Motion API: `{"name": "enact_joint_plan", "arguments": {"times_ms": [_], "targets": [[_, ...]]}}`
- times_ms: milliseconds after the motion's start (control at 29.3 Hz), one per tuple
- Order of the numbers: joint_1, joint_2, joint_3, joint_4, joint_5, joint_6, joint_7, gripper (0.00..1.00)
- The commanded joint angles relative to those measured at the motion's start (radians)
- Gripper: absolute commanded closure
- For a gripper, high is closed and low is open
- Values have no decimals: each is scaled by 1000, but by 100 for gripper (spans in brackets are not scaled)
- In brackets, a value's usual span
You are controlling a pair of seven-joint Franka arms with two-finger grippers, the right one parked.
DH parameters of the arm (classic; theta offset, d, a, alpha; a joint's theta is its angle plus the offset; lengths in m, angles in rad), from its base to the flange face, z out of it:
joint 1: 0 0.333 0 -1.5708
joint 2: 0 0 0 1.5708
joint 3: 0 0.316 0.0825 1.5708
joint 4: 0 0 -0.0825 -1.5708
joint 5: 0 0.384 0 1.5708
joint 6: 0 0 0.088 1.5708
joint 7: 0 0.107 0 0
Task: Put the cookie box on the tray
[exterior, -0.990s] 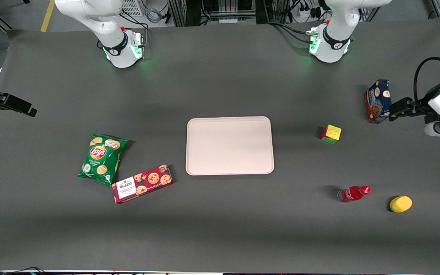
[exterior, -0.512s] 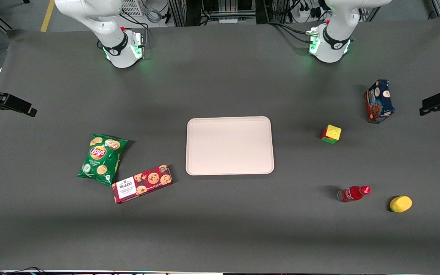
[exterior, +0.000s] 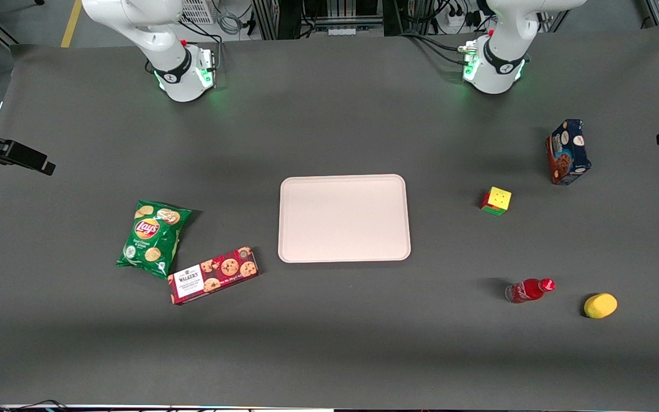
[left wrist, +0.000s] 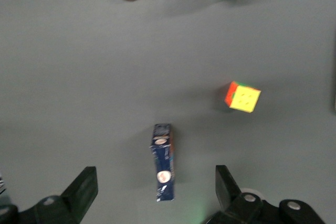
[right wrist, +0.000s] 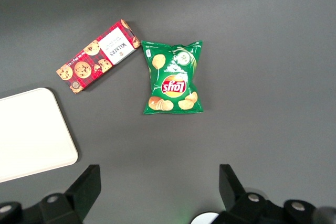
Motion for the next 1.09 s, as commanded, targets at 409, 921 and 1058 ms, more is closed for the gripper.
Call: {"name": "enact_joint_plan", "arguments": {"times_ms": [409, 921, 1058], "targets": [[-8, -136, -6, -436, 43, 360, 87, 0], [8, -225, 26, -601, 95, 412, 194, 0], [8, -269, 97, -704, 95, 516, 197, 0]]}}
